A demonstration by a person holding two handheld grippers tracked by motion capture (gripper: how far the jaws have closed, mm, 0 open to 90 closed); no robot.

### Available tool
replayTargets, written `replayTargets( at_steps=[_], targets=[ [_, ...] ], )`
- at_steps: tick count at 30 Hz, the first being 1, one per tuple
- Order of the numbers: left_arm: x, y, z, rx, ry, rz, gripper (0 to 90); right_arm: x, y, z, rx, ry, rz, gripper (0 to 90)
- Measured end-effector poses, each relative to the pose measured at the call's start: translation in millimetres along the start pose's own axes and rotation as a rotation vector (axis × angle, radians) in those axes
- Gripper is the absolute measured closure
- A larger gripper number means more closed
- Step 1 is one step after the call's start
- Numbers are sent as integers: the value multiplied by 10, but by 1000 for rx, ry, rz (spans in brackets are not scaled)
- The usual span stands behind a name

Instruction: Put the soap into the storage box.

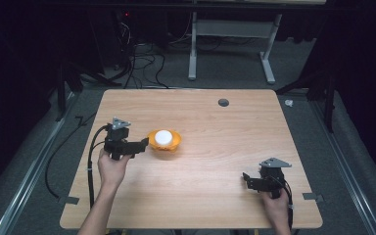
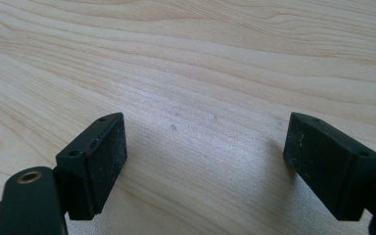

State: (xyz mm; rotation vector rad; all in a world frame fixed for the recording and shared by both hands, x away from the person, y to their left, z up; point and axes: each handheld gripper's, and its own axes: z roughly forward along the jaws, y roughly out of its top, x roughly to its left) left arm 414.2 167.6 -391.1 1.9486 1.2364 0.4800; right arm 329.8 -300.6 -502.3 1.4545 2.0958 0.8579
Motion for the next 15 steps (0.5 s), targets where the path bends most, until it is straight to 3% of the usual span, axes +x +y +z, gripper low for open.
replayTargets(
  at_steps=[15],
  targets=[
    [61, -149, -149, -16, 9, -14, 190, 2, 0, 0, 0, 1, -1, 172]
  ],
)
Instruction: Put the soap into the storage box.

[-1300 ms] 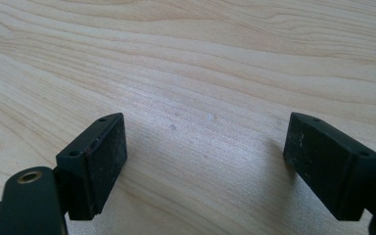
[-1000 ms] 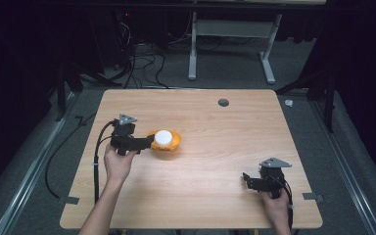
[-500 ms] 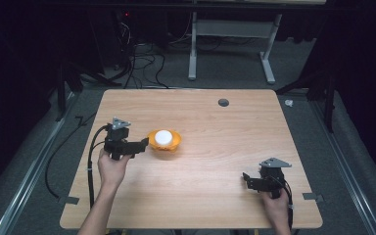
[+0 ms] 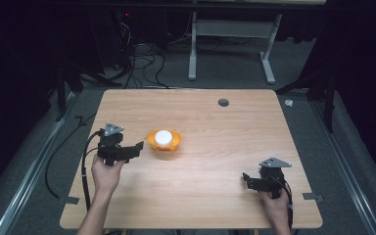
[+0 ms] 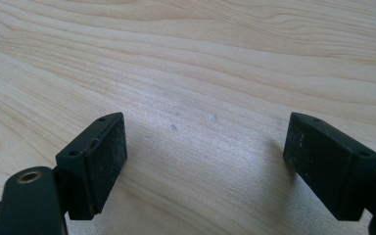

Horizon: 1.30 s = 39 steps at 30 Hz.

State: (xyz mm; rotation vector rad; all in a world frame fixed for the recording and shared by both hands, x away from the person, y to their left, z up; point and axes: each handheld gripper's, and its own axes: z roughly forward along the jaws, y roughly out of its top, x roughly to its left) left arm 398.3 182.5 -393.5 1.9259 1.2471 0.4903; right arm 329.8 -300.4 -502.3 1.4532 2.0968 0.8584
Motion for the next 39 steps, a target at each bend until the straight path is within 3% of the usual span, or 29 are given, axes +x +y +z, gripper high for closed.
replayTargets(
  at_steps=[39],
  targets=[
    [116, -407, -265, -19, -17, -65, 189, 3, 0, 0, 0, -1, -1, 172]
  ],
)
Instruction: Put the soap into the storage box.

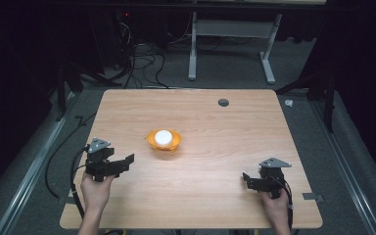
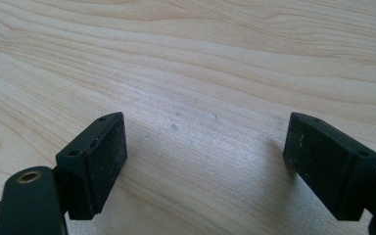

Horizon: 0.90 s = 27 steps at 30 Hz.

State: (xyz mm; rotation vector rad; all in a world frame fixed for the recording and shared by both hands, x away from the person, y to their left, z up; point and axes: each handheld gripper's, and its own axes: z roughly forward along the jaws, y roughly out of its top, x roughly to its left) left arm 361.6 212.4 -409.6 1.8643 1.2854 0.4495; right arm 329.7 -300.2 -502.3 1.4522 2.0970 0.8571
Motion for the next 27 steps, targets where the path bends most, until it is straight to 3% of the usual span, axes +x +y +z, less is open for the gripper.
replayTargets(
  at_steps=[27],
  targets=[
    [74, -308, 20, 37, 7, -44, 189, 1, 0, 0, 0, 0, 1, 172]
  ],
)
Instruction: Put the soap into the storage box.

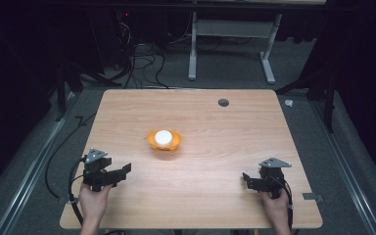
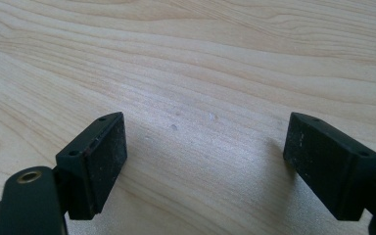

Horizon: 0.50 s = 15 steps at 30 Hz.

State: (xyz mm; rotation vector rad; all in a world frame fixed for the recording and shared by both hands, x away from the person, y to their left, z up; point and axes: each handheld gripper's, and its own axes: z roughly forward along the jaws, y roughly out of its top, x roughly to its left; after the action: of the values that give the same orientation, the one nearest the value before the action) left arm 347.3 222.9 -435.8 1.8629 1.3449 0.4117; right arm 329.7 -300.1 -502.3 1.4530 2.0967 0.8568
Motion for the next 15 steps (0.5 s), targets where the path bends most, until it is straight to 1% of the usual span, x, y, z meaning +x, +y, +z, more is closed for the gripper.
replayTargets(
  at_steps=[4, 6, 9, 10, 15],
  targets=[
    [8, -36, 9, 7, 6, -1, 189, 0, 0, 0, 0, 0, 0, 172],
    [12, -55, 16, 7, 4, -8, 189, 0, 0, 0, 0, 0, 0, 172],
    [14, -81, 23, 17, 9, -3, 188, 0, 0, 0, 0, 0, 0, 172],
    [11, -93, 30, 17, 8, -10, 188, 0, 0, 0, 0, 0, 0, 172],
    [4, -132, 45, 20, 15, -6, 187, 0, 0, 0, 0, 0, 0, 172]
  ],
)
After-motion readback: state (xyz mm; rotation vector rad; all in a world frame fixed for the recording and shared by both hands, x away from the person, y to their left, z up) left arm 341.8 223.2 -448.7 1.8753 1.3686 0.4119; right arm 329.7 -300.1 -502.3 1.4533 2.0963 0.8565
